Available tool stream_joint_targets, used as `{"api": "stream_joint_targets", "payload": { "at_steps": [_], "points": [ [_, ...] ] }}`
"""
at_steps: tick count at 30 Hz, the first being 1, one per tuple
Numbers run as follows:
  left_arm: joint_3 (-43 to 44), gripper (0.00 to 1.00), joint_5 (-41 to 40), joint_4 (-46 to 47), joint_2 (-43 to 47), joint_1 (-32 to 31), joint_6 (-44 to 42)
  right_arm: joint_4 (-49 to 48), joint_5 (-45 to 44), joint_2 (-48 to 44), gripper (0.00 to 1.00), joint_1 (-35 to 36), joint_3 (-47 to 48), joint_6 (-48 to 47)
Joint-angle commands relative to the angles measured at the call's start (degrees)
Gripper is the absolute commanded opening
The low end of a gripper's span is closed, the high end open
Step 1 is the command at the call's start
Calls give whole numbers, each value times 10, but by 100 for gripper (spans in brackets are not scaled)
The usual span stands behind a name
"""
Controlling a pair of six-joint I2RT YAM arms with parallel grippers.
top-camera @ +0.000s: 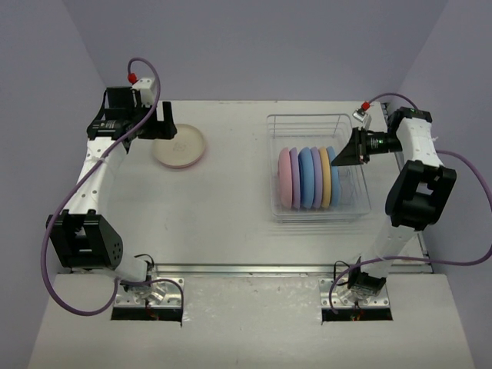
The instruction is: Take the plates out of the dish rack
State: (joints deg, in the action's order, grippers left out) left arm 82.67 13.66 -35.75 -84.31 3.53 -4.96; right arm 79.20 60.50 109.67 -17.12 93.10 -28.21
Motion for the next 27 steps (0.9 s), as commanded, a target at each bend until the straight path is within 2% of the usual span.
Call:
{"api": "stream_joint_targets", "payload": {
  "at_steps": [1,4,14,16,17,19,25,27],
  "points": [
    [-2,88,-4,21,14,-4,-9,73,18,-11,6,-2,10,-28],
    [-1,88,-6,20,16,-4,-10,72,16,-27,0,-5,14,-20],
    [-3,89,-7,17,23,-4,-8,72,37,-78,0,-49,34,4],
    [-3,92,-14,20,25,-4,-4,72,53,-95,0,-51,29,8],
    [-3,98,-19,21,27,-4,-2,72,57,-101,0,-51,29,14],
    [-3,100,-22,23,30,-4,0,72,78,-110,0,-51,34,26],
    [8,100,-11,15,36,-4,2,72,115,-127,0,-52,97,74],
    [8,100,-10,14,41,-3,3,72,129,-132,0,-52,149,92]
  ]
}}
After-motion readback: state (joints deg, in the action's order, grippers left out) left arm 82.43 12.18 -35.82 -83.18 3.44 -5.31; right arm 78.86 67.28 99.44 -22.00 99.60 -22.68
